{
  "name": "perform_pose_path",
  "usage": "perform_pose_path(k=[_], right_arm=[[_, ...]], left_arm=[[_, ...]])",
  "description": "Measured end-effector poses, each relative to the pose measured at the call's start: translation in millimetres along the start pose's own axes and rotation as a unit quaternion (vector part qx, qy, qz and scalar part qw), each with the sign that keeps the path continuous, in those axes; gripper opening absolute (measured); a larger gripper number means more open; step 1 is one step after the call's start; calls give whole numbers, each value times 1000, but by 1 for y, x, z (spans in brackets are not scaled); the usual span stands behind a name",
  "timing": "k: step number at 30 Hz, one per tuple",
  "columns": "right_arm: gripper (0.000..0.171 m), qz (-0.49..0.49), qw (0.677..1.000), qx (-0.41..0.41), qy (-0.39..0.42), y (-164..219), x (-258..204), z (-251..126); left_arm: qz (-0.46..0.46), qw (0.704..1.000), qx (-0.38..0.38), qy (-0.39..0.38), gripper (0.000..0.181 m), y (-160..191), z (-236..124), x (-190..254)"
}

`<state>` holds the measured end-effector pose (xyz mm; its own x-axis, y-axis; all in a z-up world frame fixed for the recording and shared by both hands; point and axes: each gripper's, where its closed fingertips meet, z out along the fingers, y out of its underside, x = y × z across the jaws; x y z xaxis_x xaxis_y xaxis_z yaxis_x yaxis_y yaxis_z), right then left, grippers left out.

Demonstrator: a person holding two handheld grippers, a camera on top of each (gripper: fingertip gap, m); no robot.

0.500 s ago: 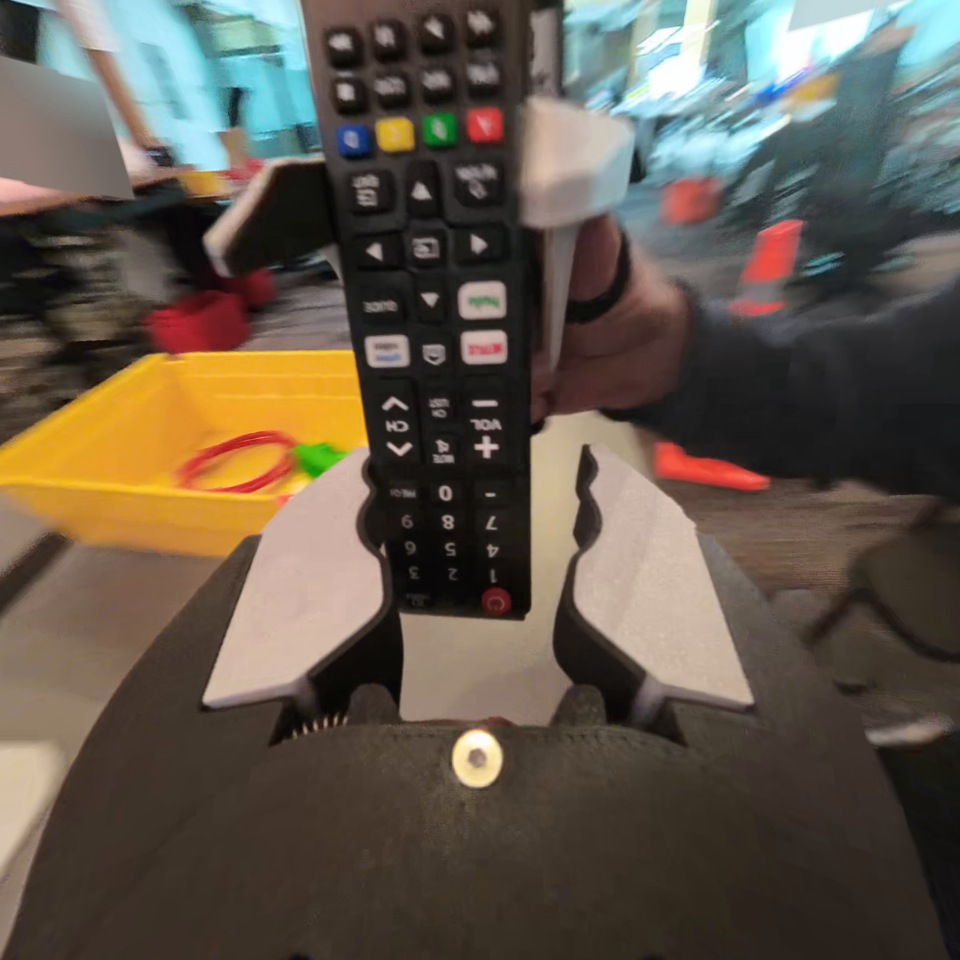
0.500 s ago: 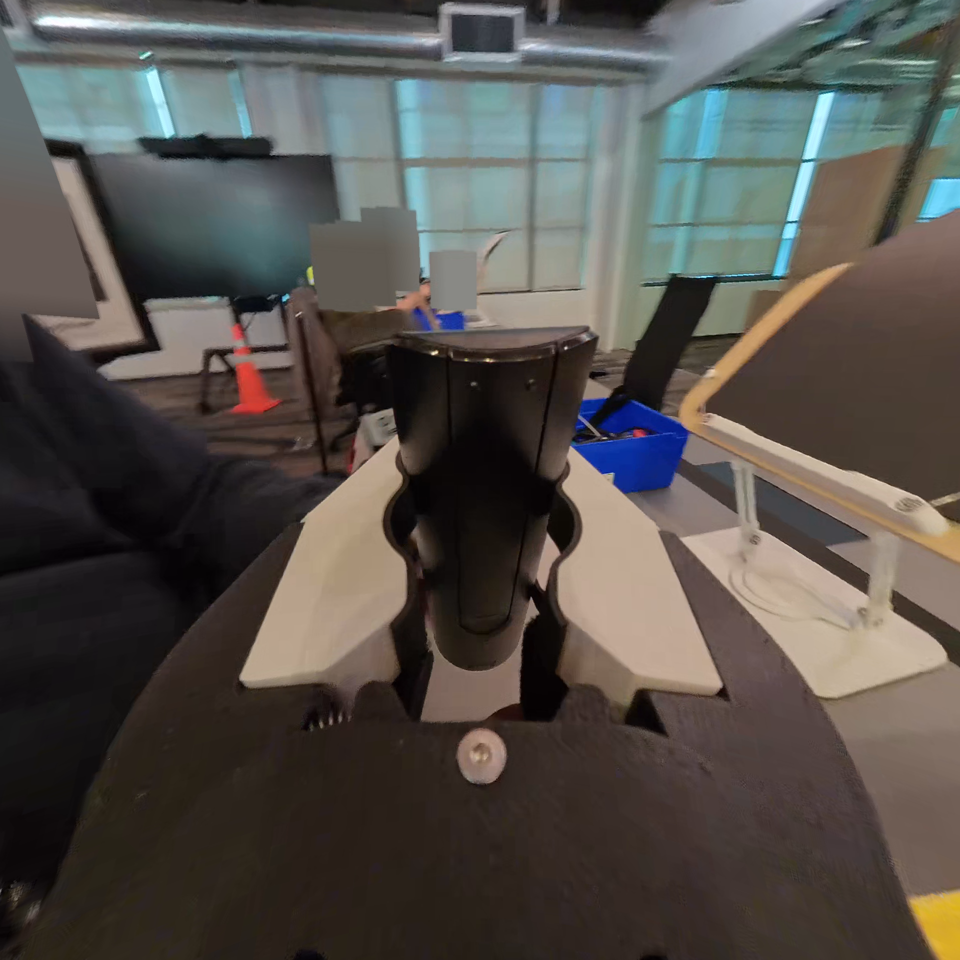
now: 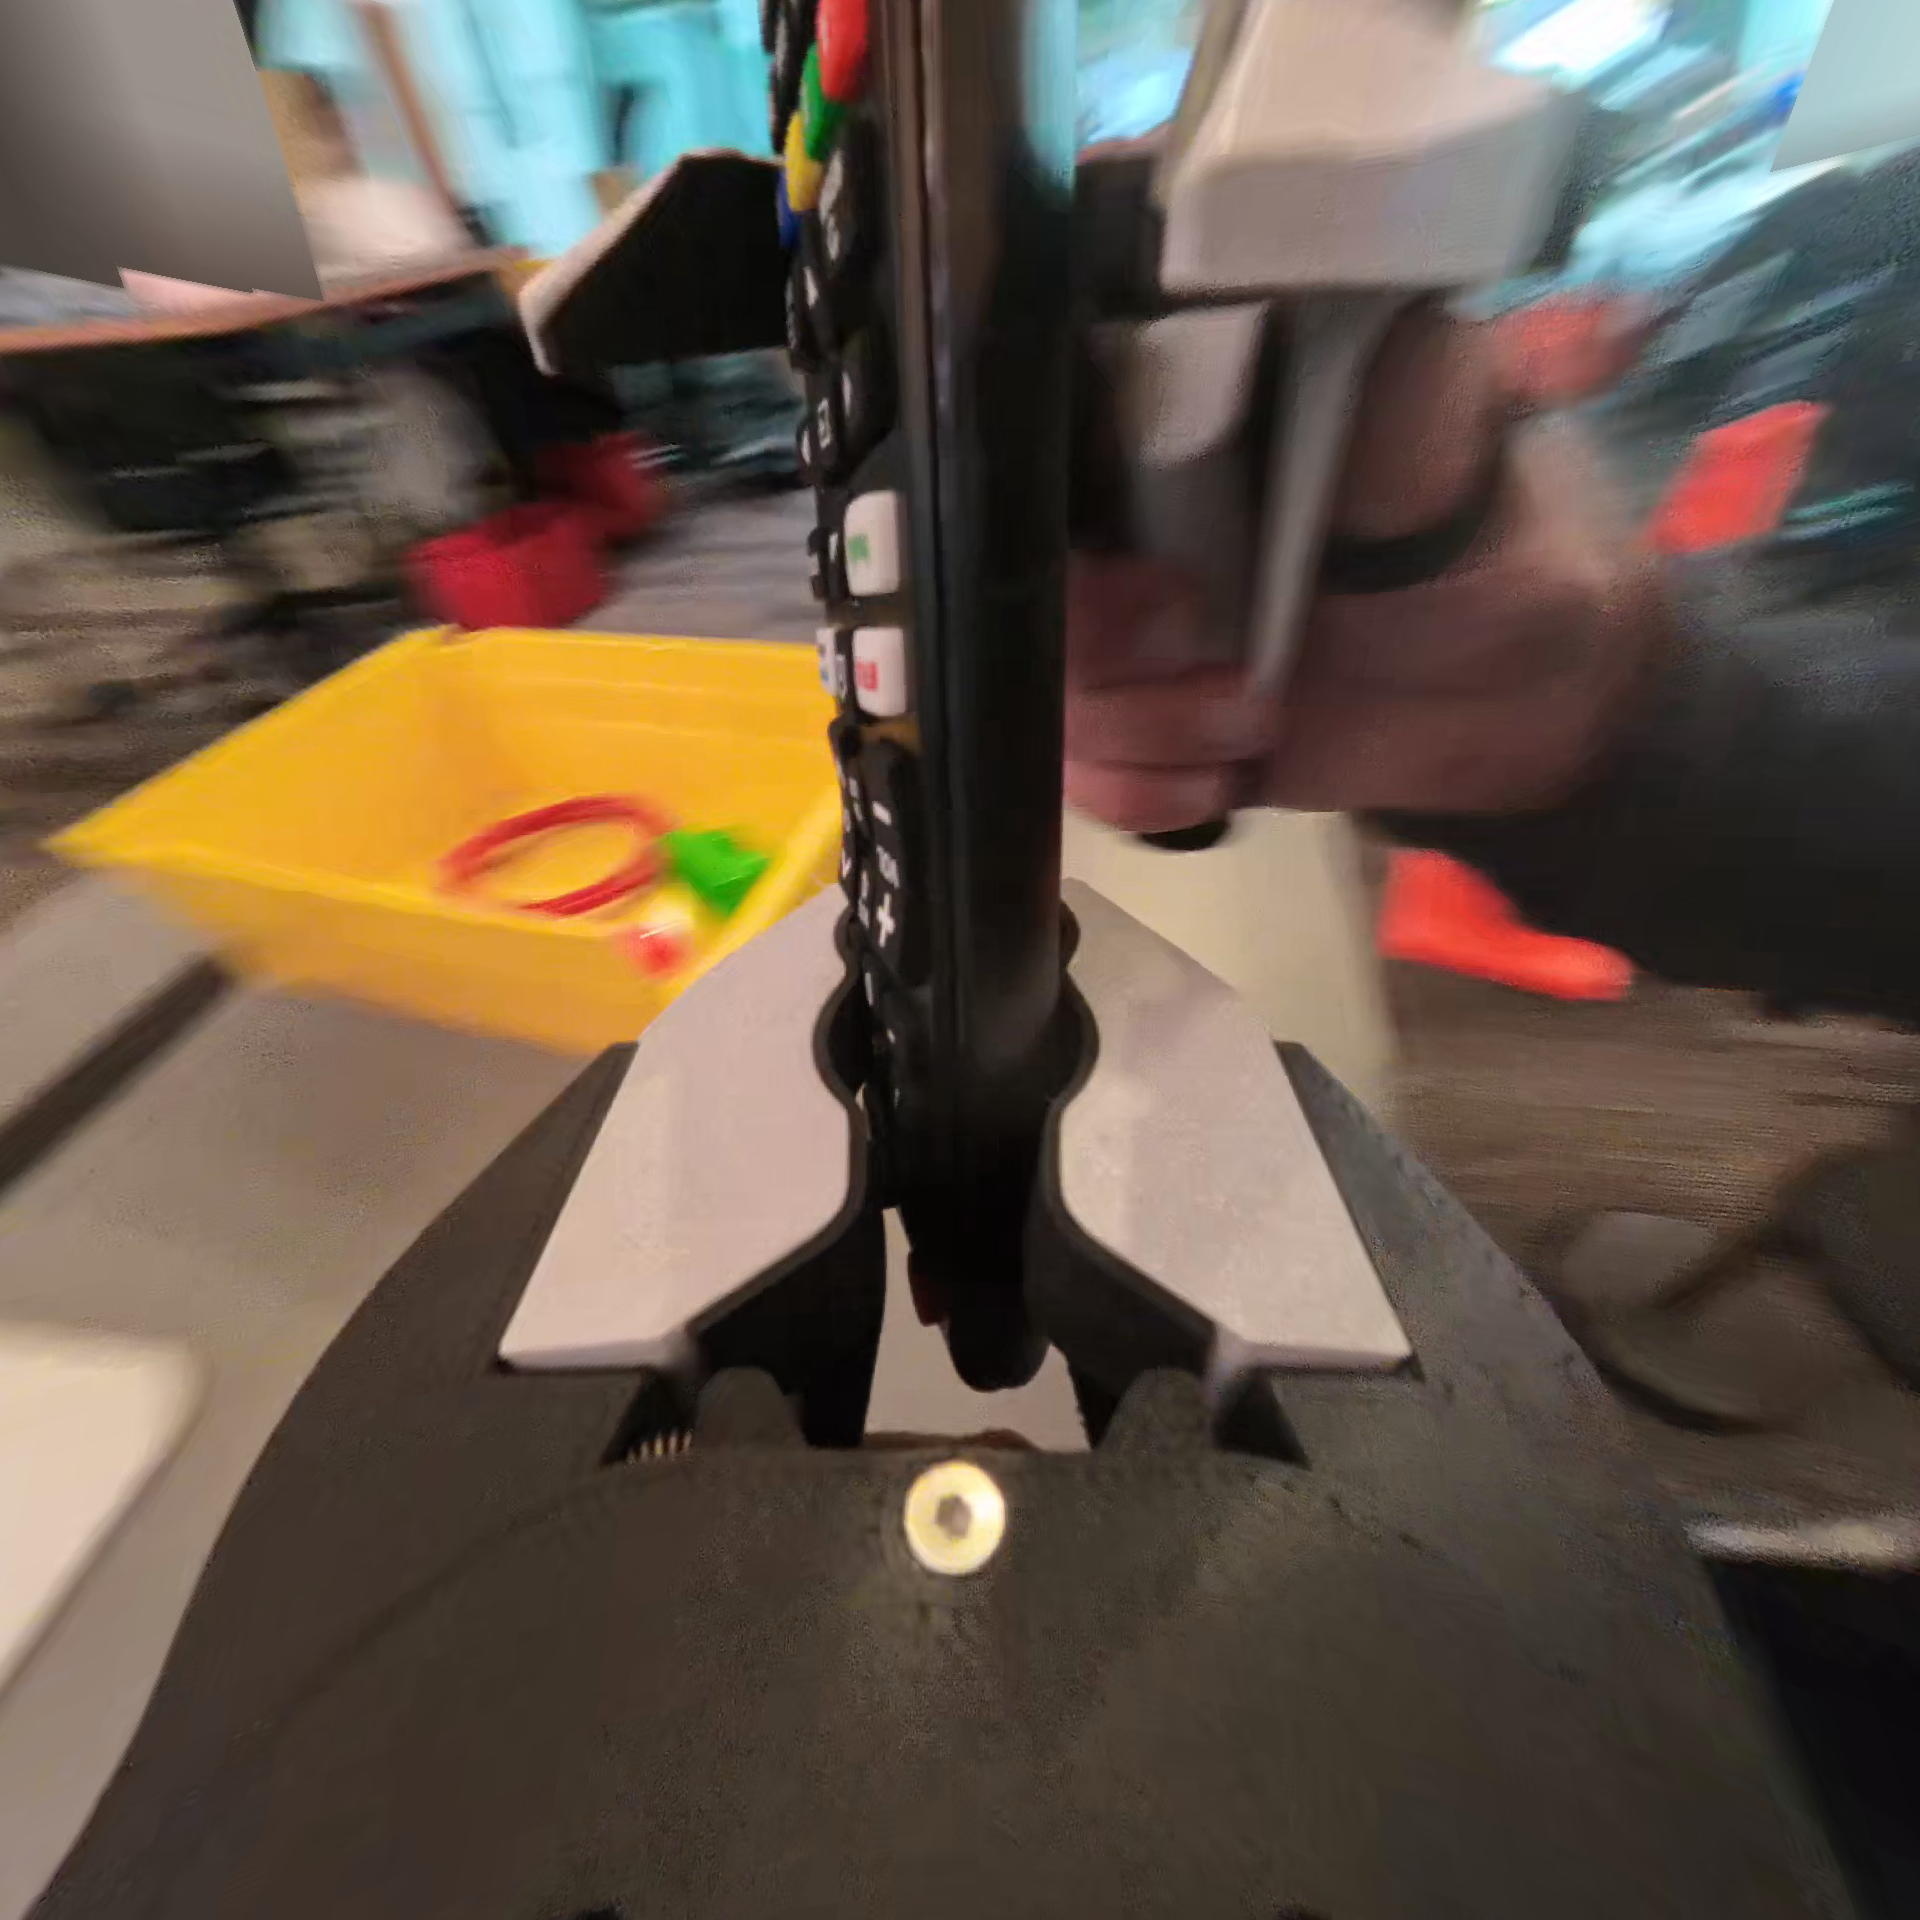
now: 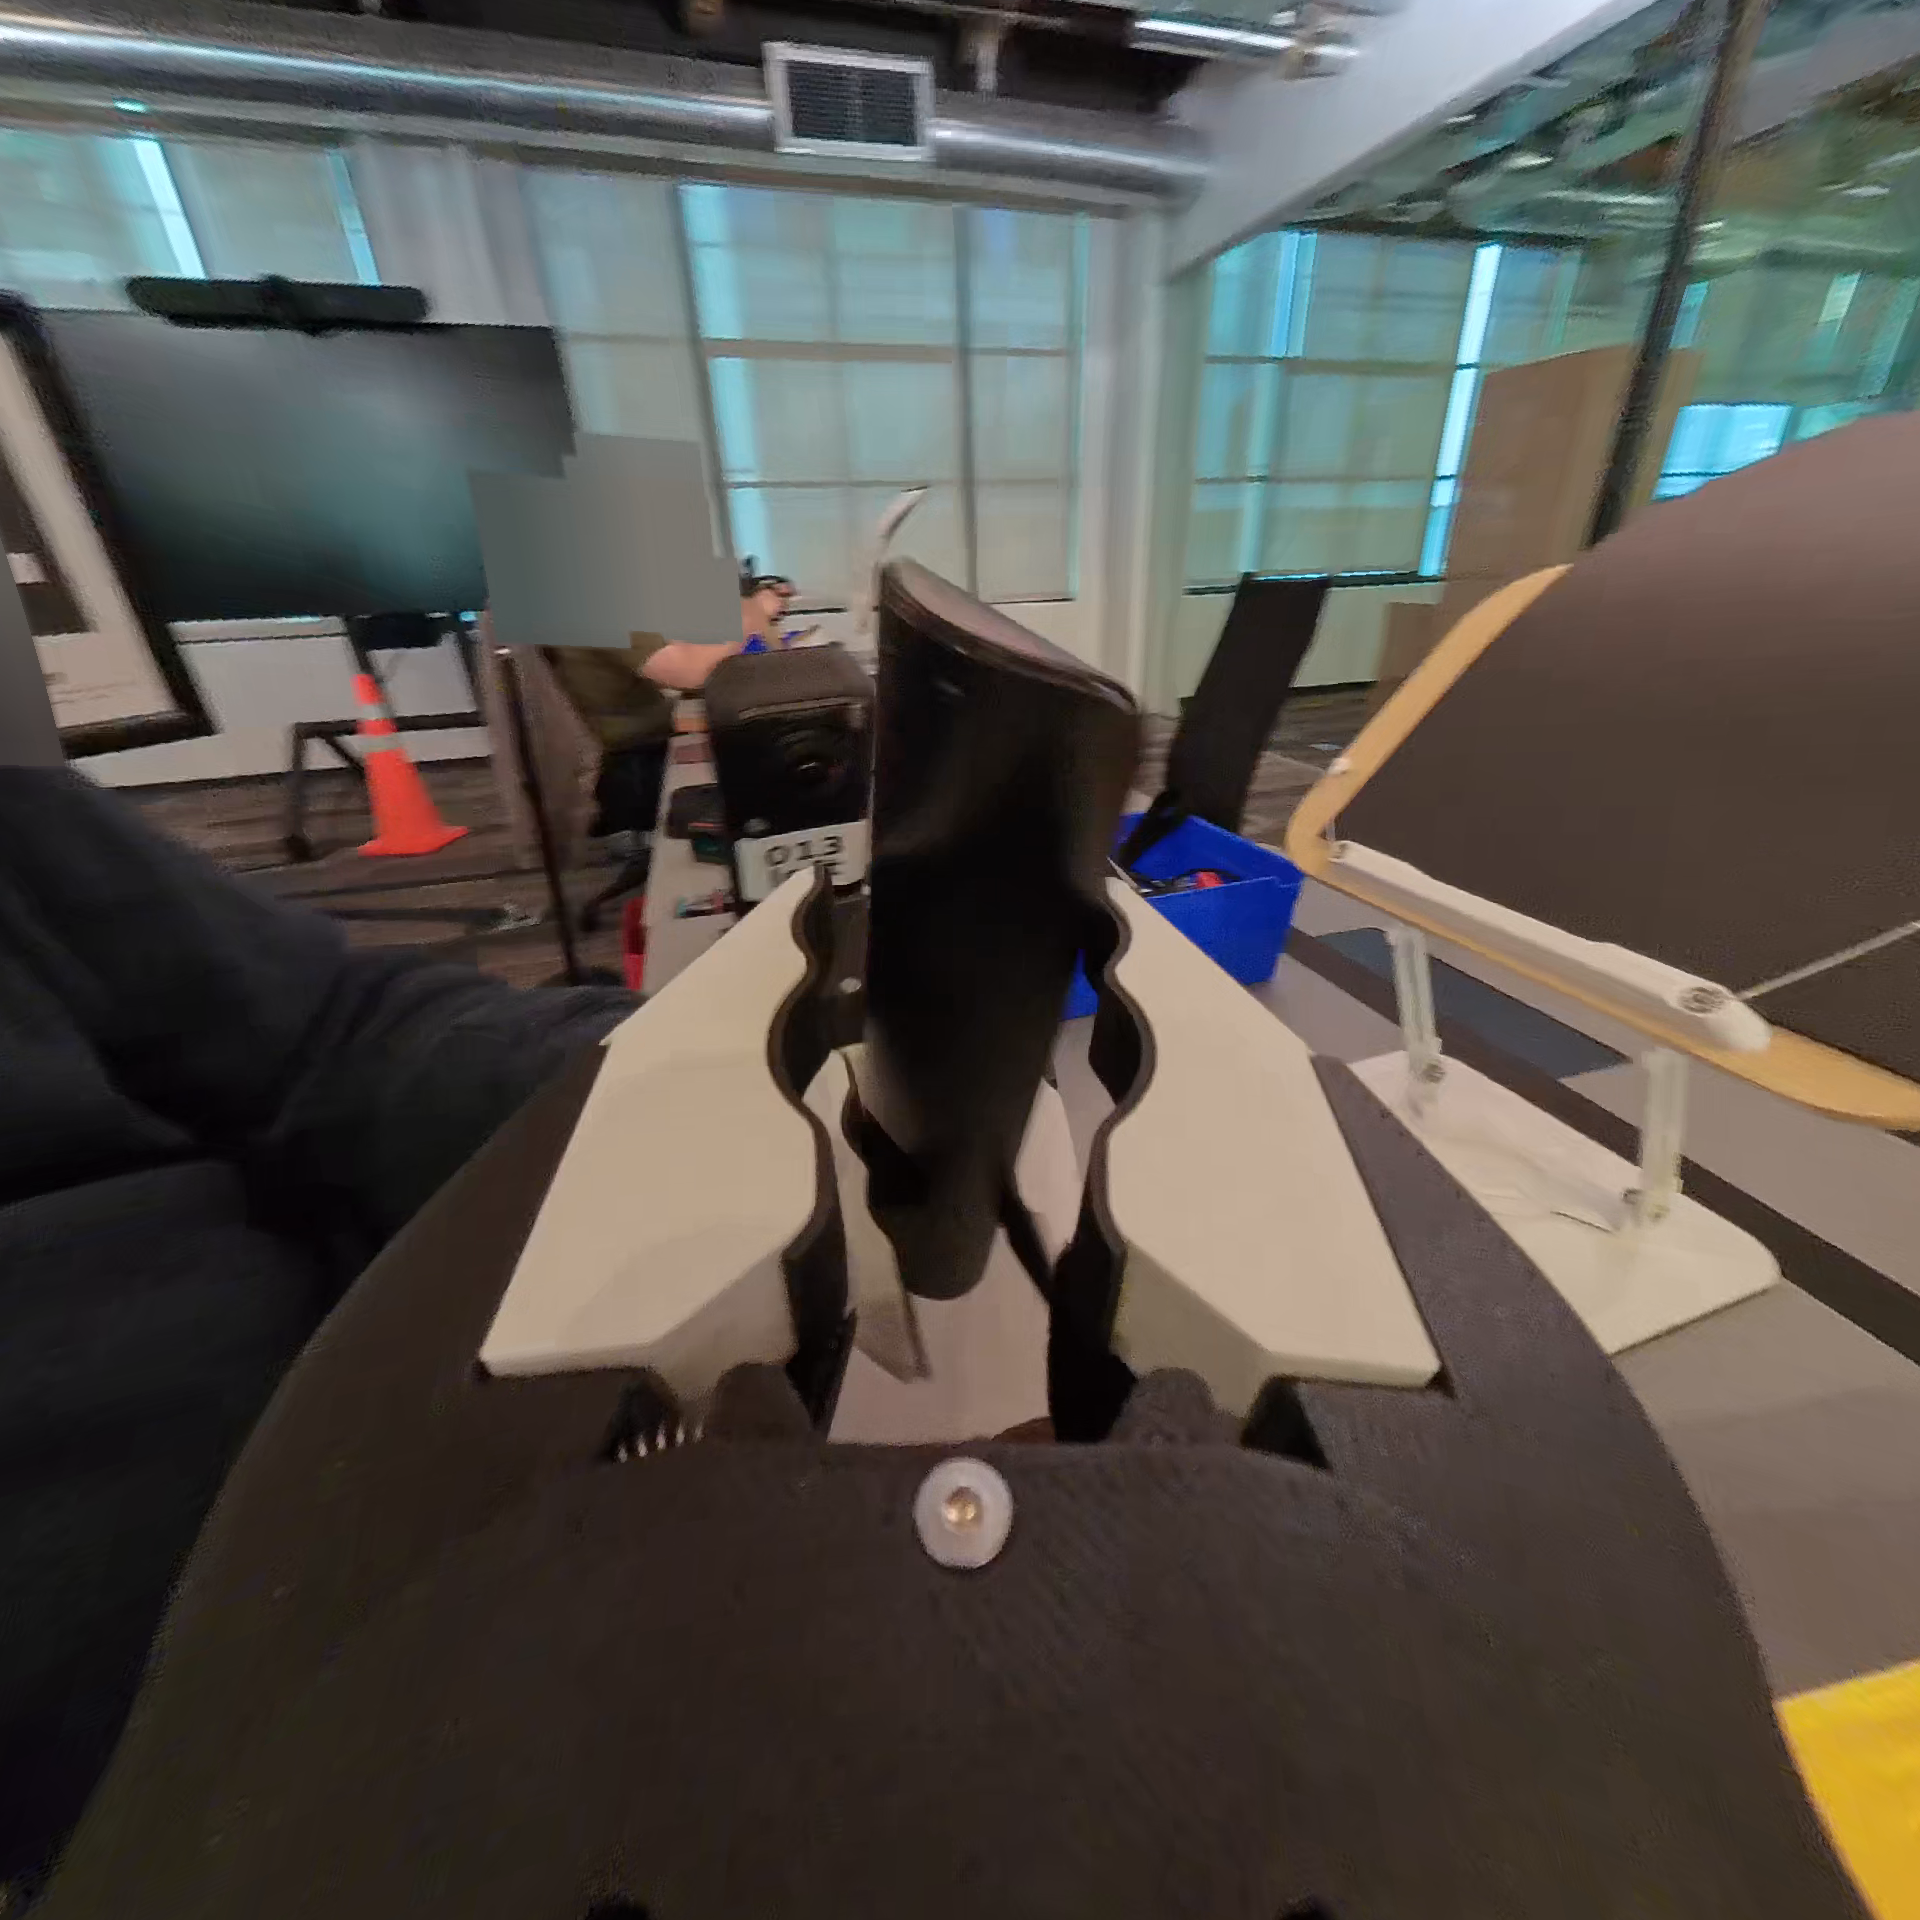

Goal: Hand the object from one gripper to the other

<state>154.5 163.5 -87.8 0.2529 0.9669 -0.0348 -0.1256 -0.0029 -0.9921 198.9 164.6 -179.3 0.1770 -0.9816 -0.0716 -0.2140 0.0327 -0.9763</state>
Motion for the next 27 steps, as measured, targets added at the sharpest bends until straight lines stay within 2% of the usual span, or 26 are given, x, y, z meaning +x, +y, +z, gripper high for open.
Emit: perform_pose_path(k=[1, 3, 6, 9, 13, 16, 20, 23, 27], right_arm=[[47, 3, 1000, -9, -16, 1, -1, 0], [43, -7, 998, -26, -50, 3, -7, 0], [34, 12, 995, -54, -82, 12, -11, 3], [24, 18, 994, -64, -88, 20, -11, 6], [23, 22, 996, -66, -64, 24, -6, 7], [21, 45, 996, -62, -43, 26, 2, 4], [21, 67, 997, -29, -1, 19, 22, -5], [21, 96, 993, 30, 58, 7, 42, -15], [21, 125, 978, 92, 139, 4, 62, -24]], left_arm=[[-24, 998, 25, 55, 29, -6, -4, 11], [-70, 990, 39, 116, 30, -8, -8, 19], [-87, 981, 47, 165, 29, -4, -8, 28], [-78, 984, 21, 162, 29, 7, 0, 31], [-75, 987, 18, 143, 28, 13, 5, 25], [-53, 994, 21, 90, 32, 12, 3, 10], [8, 1000, 22, 2, 63, 2, -11, -12], [37, 997, 9, -65, 75, -4, -18, -26], [104, 965, -35, -240, 81, -4, -18, -49]])
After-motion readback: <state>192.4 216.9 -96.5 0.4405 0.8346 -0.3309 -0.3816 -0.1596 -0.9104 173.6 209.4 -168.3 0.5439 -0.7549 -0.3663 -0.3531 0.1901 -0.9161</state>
